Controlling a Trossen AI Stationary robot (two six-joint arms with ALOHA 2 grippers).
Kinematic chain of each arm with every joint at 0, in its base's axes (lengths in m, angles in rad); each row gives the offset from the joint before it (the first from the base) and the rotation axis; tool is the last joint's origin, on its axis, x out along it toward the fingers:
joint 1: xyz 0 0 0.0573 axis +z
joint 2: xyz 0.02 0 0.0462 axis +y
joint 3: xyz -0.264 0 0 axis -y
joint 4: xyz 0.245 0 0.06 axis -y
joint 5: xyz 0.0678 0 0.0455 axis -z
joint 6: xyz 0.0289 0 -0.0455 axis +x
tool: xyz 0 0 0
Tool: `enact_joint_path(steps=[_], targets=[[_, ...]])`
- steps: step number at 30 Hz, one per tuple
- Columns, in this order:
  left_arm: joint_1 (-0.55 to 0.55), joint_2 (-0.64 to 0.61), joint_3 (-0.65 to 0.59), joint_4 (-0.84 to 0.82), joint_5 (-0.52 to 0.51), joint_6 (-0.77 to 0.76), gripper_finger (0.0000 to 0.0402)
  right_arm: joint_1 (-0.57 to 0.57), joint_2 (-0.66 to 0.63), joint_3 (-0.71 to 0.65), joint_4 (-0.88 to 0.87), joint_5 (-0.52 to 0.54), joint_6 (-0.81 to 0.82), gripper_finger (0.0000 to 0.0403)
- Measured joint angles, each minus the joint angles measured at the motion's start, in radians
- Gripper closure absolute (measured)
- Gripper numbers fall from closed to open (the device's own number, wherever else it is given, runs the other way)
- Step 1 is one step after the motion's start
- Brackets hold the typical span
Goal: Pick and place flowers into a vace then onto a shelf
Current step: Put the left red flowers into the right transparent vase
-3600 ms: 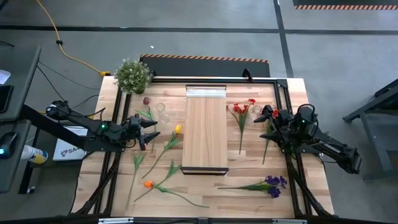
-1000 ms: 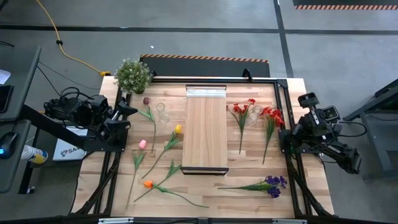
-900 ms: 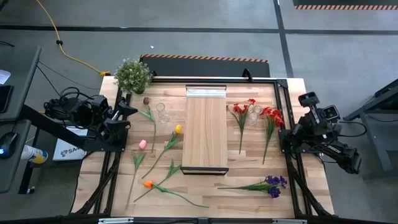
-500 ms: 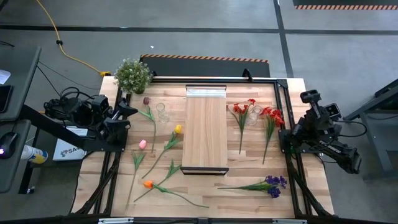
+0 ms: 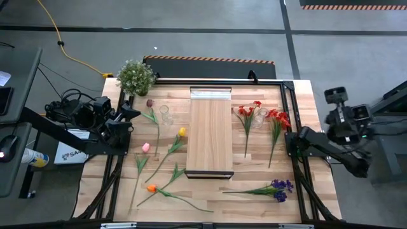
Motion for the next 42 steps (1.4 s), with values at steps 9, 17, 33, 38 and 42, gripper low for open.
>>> enact_joint_path(steps=[9,17,33,38,42], targets=[[0.0,0.0,0.0,0.0,-0.001,0.0,0.0076,0.0,0.175,0.358,-0.482,-0.066,-0.083,0.0066],[0.0,0.0,0.0,-0.001,-0.023,0.0,0.0076,0.0,0.361,0.511,-0.512,-0.205,0.04,0.0066],[0.0,0.0,0.0,-0.034,-0.027,0.0,0.0076,0.0,0.57,0.586,-0.563,-0.409,0.357,0.0066],[0.0,0.0,0.0,-0.033,-0.027,0.0,0.0076,0.0,0.567,0.586,-0.69,-0.409,0.374,0.0064],[0.0,0.0,0.0,-0.033,-0.026,0.0,0.0076,0.0,0.568,0.586,-0.774,-0.403,0.374,0.0065]])
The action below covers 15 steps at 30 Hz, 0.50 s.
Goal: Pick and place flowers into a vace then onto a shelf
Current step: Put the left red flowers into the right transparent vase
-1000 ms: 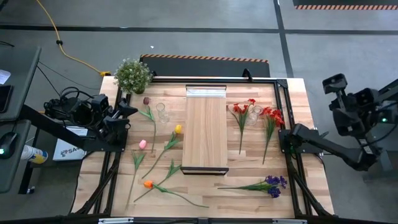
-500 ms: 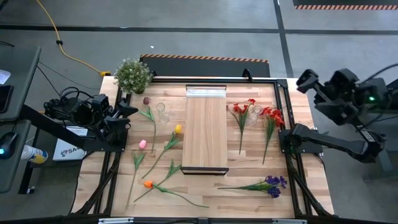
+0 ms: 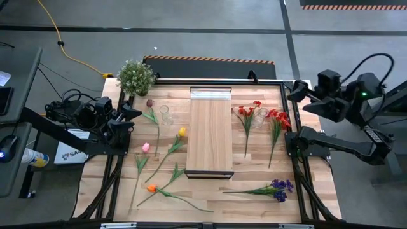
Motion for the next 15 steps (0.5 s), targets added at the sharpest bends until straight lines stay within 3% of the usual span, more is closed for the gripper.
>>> enact_joint_path(steps=[15], targets=[[0.0,0.0,0.0,-0.014,0.0,-0.001,0.0076,0.0,0.0,0.0,-0.046,-0.036,-0.038,0.0065]])
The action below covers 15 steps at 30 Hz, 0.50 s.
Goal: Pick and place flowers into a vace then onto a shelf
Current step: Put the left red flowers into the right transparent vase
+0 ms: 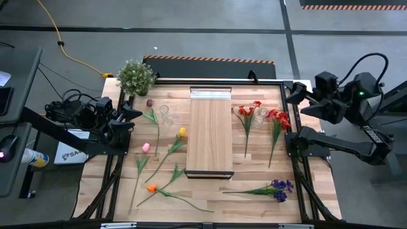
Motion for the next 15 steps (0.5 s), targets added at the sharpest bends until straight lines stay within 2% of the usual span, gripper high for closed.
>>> enact_joint_path(steps=[5,11,15], targets=[[0.0,0.0,0.0,-0.007,0.0,0.0,0.0076,0.0,0.008,0.0,-0.017,0.008,-0.022,0.0064],[0.0,0.0,0.0,-0.006,0.0,0.0,0.0076,0.0,0.046,0.0,0.043,0.089,-0.086,0.0065],[0.0,0.0,0.0,-0.006,0.0,-0.007,0.0076,0.0,0.109,0.062,0.053,0.125,-0.116,0.0064]])
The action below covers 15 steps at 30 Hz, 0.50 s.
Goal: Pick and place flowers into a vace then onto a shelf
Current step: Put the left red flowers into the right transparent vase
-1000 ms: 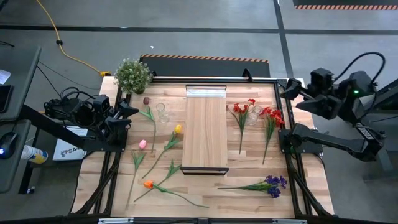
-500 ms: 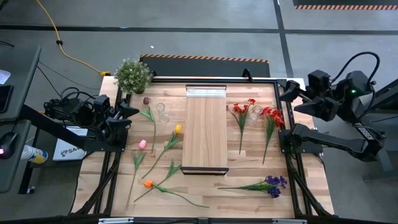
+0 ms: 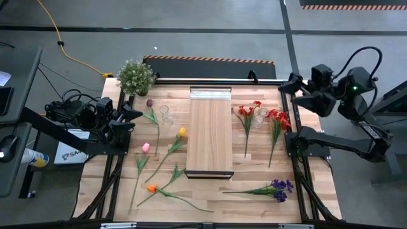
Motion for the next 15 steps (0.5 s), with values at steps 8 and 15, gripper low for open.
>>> enact_joint_path(steps=[8,15], targets=[[0.0,0.0,0.0,-0.007,0.0,-0.001,0.0076,0.0,0.177,0.303,-0.221,0.024,-0.135,0.0064],[0.0,0.0,0.0,-0.04,0.003,-0.001,0.0076,0.02,0.329,0.653,-0.676,0.217,-0.318,0.0064]])
